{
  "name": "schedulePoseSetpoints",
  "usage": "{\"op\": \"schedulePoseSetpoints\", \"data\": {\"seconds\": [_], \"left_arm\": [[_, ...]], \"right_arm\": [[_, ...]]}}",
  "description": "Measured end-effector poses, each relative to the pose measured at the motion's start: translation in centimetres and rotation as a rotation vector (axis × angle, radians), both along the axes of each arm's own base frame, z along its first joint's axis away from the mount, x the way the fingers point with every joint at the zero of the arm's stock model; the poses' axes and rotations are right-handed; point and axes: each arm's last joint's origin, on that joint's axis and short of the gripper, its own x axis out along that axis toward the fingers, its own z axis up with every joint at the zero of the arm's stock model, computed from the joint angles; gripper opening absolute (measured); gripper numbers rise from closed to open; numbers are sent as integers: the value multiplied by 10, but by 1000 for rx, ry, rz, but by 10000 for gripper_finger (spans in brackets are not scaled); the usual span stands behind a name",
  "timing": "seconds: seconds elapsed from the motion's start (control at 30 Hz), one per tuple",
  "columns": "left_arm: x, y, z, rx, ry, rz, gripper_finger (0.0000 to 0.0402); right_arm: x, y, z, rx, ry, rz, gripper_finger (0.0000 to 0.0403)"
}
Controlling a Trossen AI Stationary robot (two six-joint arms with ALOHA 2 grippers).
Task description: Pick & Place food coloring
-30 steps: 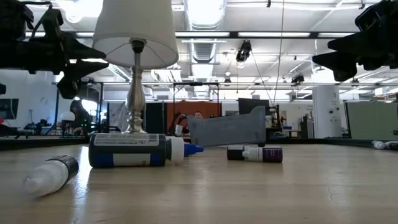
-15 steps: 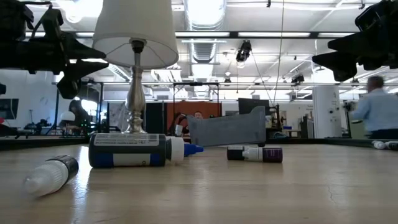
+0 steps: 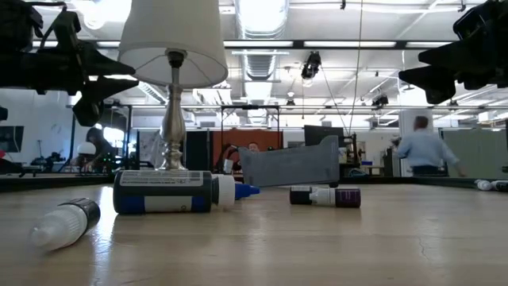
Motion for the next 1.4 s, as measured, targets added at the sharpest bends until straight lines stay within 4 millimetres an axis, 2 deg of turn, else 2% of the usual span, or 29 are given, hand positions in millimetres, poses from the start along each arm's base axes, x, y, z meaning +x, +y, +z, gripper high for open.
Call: {"op": "schedulePoseSetpoints", "data": {"seconds": [1.07, 1.4], "left_arm": [[0, 0, 0, 0, 0, 1, 85], [0, 0, 0, 0, 0, 0, 85]], "right_arm": [[0, 0, 0, -4, 1, 0, 251], [0, 0, 0, 0, 1, 0, 261]]}}
